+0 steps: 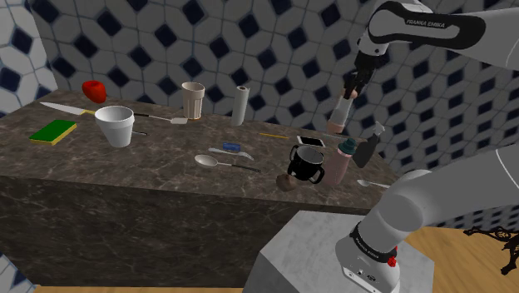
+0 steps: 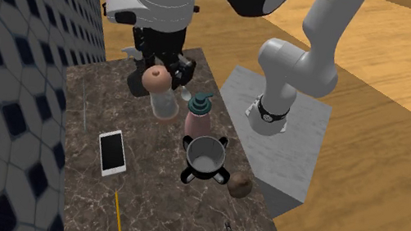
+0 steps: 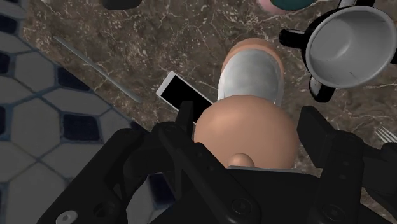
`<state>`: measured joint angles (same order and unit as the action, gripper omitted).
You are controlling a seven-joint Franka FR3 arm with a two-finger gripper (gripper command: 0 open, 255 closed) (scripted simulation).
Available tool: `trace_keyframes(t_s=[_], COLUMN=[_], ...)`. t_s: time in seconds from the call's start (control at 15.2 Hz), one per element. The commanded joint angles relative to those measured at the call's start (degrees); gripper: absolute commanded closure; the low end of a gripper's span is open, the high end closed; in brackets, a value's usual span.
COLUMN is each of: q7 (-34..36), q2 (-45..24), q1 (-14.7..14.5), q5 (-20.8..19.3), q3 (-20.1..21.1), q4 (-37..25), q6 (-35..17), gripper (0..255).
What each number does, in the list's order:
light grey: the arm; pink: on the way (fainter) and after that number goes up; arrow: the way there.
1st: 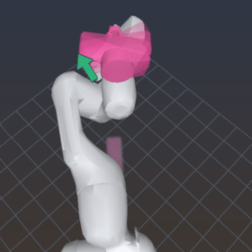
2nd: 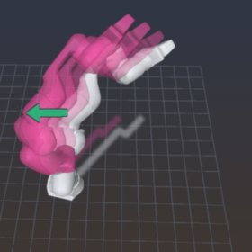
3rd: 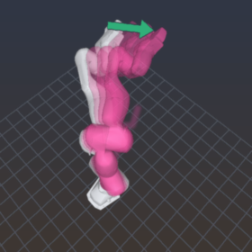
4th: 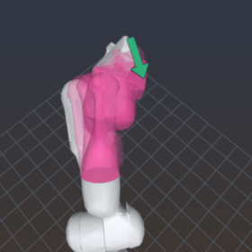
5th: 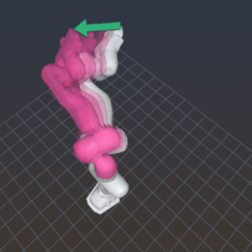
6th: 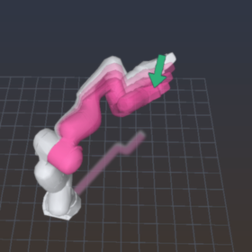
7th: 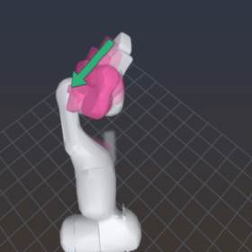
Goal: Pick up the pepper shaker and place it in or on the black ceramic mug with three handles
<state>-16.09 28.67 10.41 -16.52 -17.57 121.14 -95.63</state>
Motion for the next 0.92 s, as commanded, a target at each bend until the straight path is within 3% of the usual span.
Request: trace_keyframes(t_s=[0.0, 0.59, 0.86], q7=[2.47, 13.47, 13.9], q2=[2.51, 7.34, 8.45], q1=[-0.48, -3.61, -3.59], q5=[0.51, 5.6, 5.49], q3=[2.51, 13.47, 13.31], q4=[0.63, -1.74, 2.21], q6=[2.51, 12.21, 9.39], gripper=[255, 255, 255])
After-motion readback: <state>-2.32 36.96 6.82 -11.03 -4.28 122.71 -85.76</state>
